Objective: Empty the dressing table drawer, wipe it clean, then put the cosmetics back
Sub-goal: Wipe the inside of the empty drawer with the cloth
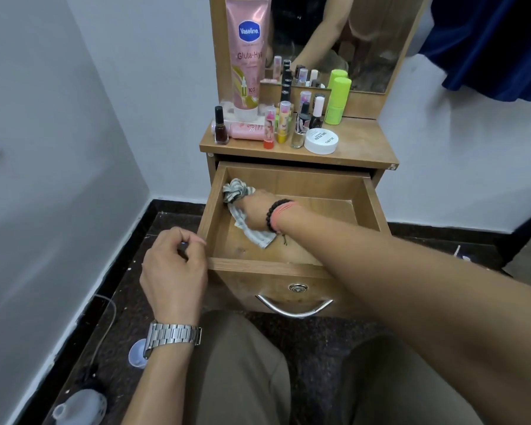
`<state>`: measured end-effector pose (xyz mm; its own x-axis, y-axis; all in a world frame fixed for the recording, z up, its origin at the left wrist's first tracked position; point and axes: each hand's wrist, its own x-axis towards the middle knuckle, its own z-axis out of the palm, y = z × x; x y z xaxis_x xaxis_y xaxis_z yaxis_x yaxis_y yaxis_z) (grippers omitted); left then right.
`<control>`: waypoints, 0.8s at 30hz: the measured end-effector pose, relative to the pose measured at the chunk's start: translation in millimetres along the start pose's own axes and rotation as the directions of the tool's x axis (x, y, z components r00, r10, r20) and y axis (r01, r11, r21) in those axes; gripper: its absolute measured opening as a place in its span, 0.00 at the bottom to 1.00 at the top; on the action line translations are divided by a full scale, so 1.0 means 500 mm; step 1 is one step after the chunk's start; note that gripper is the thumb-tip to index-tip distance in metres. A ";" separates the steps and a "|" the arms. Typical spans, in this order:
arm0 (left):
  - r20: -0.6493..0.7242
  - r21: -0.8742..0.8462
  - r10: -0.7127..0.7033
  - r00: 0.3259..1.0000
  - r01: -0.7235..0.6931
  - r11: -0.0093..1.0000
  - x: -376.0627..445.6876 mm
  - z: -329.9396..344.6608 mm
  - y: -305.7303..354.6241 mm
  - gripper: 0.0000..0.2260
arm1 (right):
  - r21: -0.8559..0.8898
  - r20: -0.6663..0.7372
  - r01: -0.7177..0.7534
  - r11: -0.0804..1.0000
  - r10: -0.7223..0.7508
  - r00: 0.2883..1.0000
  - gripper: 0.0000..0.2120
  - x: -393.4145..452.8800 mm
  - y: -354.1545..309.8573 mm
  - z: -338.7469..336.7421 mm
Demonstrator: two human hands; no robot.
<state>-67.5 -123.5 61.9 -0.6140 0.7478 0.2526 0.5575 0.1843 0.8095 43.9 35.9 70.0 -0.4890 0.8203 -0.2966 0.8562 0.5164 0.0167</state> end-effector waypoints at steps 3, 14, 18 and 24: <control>-0.001 -0.005 -0.001 1.000 0.001 1.000 -0.001 -0.001 0.001 0.08 | 0.032 -0.051 0.059 0.998 -0.057 0.997 0.09 0.003 -0.013 0.012; 0.005 0.009 0.014 1.000 -0.014 1.000 -0.008 -0.007 0.006 0.08 | 0.568 0.254 0.142 0.811 -0.337 0.907 0.24 -0.108 -0.018 -0.007; 0.010 0.008 0.022 1.000 -0.022 1.000 -0.006 -0.006 0.005 0.07 | 0.782 0.413 -0.091 0.616 -0.403 0.817 0.24 -0.123 -0.001 0.002; 0.001 0.014 0.004 1.000 -0.004 1.000 -0.004 -0.002 0.005 0.07 | 0.772 0.308 -0.053 0.634 -0.299 0.903 0.17 -0.109 -0.053 -0.012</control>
<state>-65.4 -125.3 63.7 -0.6115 0.7490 0.2551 0.5677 0.1907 0.8008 47.1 -21.2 91.3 -0.6467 0.5106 -0.5667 0.6972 0.0941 -0.7107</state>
